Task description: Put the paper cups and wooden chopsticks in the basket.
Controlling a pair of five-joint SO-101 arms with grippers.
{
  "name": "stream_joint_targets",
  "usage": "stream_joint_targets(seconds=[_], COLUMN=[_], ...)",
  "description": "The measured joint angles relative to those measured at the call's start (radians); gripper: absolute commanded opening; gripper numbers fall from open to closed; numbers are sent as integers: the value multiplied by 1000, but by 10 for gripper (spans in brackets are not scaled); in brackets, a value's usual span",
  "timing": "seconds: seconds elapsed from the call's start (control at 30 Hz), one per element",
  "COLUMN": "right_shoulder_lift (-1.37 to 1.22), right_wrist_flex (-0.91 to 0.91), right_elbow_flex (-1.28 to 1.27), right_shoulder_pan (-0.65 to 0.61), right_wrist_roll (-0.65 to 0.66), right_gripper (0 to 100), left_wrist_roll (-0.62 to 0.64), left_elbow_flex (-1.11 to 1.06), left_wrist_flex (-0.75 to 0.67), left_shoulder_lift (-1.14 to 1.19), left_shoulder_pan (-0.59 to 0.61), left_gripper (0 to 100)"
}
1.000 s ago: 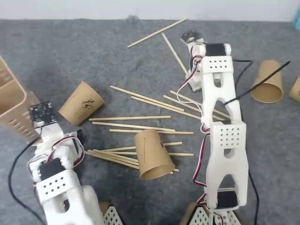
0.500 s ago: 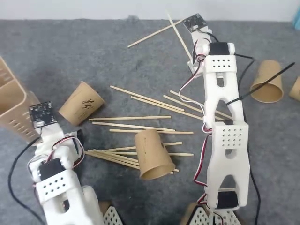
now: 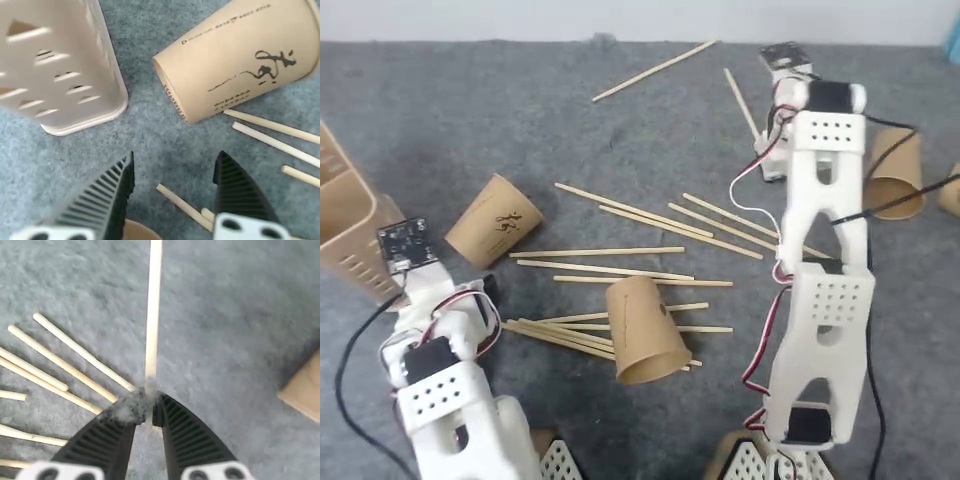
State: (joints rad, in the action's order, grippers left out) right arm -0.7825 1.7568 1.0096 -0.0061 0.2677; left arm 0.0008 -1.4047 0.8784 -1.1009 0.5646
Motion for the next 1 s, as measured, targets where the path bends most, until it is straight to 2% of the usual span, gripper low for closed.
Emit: stream_joint_targets(seconds=[0.13, 0.3, 0.5, 0.83, 1.0], right_shoulder_lift=[54, 152, 341, 577, 637], right_wrist_flex=[0, 0, 0, -38, -106], right_elbow_flex=[-146, -304, -502, -902, -984], right_shoulder_pan=[51, 54, 52, 54, 71], right_wrist_roll=[-8, -8, -6, 51, 69], right_gripper=[7, 7, 7, 7, 7], left_wrist_roll=[5, 6, 48, 140, 178], left_elbow_flex=[25, 83, 262, 861, 990], left_wrist_flex=[6, 63, 115, 319, 307], left_shoulder_lift=[0, 0, 51, 703, 916], left_shoulder_pan=[-21, -55, -91, -233, -279], left_gripper=[247, 247, 247, 246, 246])
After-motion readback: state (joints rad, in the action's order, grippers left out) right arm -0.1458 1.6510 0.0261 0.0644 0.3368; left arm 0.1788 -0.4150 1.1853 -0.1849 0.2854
